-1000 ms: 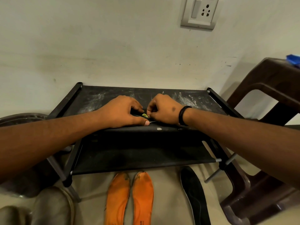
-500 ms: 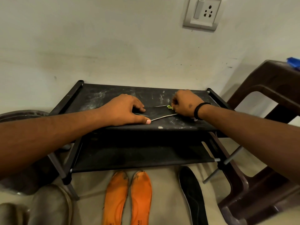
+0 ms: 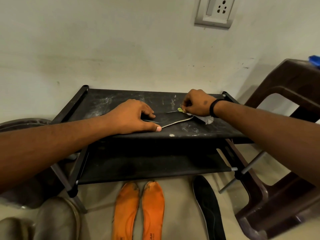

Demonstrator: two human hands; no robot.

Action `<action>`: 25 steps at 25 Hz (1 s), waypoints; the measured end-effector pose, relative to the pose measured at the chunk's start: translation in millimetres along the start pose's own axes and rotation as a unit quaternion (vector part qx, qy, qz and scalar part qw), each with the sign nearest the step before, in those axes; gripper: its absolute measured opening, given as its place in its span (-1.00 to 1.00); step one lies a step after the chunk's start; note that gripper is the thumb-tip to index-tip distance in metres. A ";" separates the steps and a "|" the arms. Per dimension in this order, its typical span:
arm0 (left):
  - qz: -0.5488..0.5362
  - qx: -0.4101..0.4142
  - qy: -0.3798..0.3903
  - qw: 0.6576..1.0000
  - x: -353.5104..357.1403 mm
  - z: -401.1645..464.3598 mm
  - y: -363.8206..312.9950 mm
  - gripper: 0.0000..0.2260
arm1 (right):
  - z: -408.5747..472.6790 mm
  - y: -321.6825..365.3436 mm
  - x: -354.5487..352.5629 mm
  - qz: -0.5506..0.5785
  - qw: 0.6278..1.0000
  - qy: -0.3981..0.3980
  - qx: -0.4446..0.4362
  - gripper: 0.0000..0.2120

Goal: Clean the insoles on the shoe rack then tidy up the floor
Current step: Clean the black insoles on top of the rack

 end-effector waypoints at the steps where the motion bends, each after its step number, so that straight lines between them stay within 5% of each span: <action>1: -0.002 -0.001 0.000 1.000 0.3 0.0 0.3 -0.24 | -4.0 0.3 -0.7 0.005 0.999 0.036 -0.015 -0.91; 4: -0.009 -0.005 0.001 1.000 0.9 1.6 0.0 -0.23 | -12.0 4.0 0.9 0.010 0.995 0.098 -0.028 -0.90; 9: -0.007 -0.006 0.000 1.000 0.0 1.1 -1.6 -0.22 | 1.9 3.4 6.5 -0.016 1.000 -0.022 0.010 -0.87; 15: -0.007 -0.005 0.003 1.000 -0.3 -0.1 -2.5 -0.21 | -16.4 28.1 19.2 0.078 0.988 0.115 -0.061 -0.92; 21: -0.013 -0.008 0.000 1.000 -1.0 0.0 -1.8 -0.21 | -2.4 10.2 5.9 -0.051 0.998 -0.025 0.030 -0.88; 25: -0.002 -0.002 0.002 1.000 -0.5 -0.6 -0.2 -0.22 | -22.0 58.9 19.5 0.002 0.996 0.062 -0.060 -0.88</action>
Point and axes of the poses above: each hand's wrist, its own z-axis towards the middle knuckle, its own x-axis out of the palm, y = z × x, the point moved 6 cm from there along z, towards the middle knuckle, and after that the axes turned 1 degree about -x, right-handed, at the moved point
